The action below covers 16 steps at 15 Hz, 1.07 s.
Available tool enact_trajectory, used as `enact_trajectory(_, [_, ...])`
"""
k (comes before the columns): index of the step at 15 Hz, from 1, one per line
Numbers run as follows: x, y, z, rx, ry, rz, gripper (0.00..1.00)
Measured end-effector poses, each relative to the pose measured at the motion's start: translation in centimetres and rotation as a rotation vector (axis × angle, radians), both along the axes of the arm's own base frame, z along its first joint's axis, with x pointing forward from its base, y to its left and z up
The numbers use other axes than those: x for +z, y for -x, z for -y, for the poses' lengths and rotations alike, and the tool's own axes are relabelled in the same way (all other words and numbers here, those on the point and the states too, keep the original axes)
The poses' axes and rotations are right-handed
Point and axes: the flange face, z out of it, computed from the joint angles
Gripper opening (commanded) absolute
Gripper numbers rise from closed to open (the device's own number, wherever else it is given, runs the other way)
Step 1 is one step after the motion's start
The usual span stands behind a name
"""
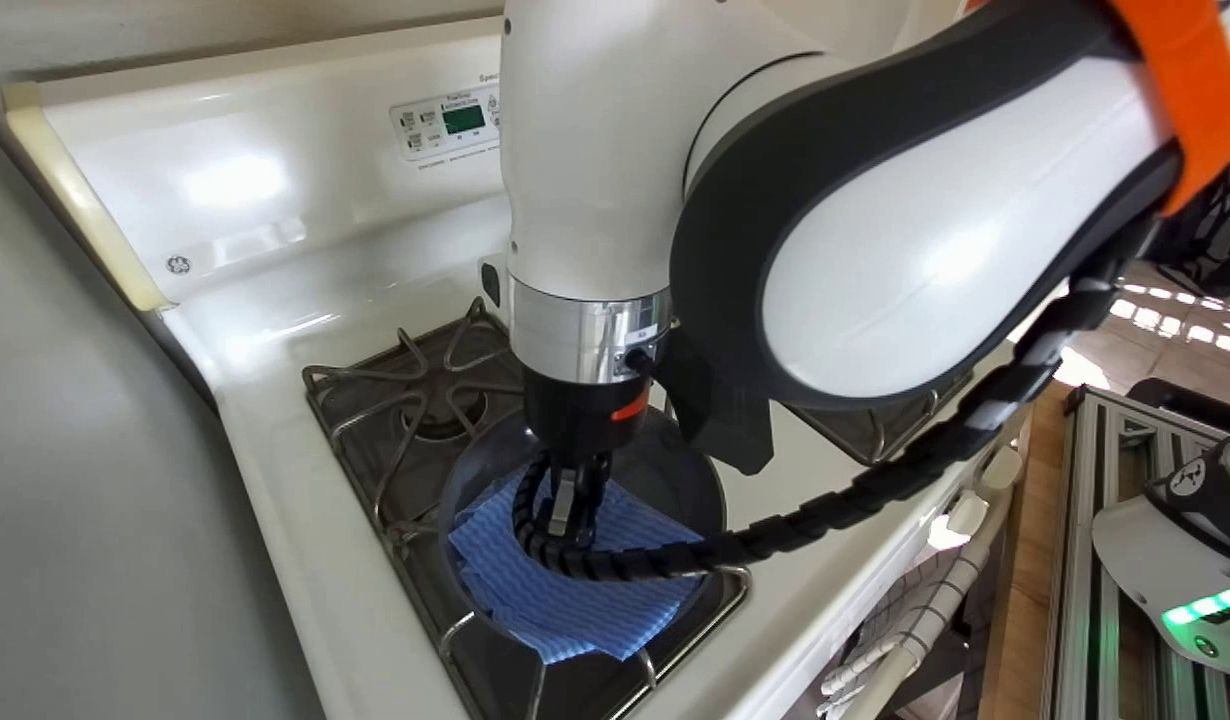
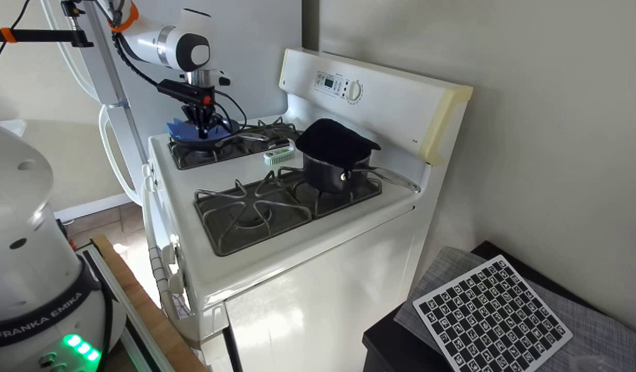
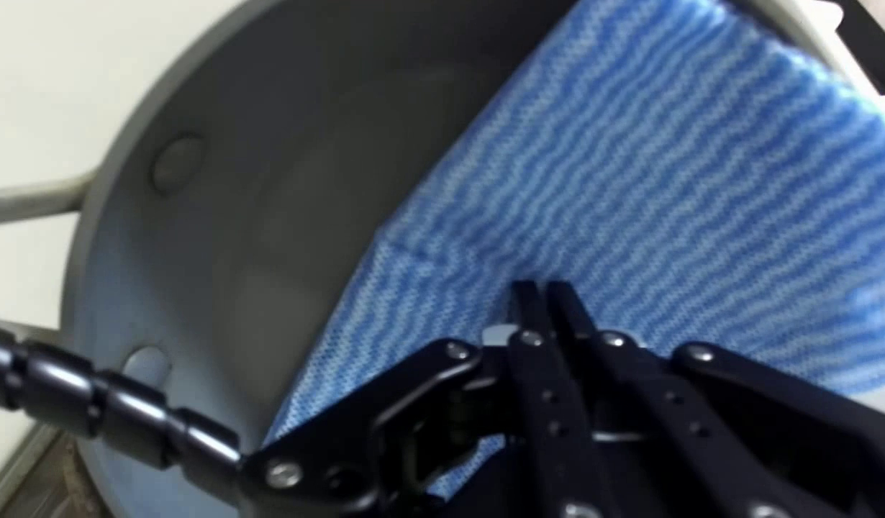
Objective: Use the towel to wipe the pan
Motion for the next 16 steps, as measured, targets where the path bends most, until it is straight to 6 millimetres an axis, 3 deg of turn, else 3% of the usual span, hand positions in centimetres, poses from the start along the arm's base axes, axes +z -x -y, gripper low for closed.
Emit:
enact_trajectory(9, [0.5, -2.1, -0.2, -0.048, -0.082, 0.139, 0.00])
enact_trajectory(16, [0.0, -1.1, -0.8, -0.028, -0.062, 0.090, 0.00])
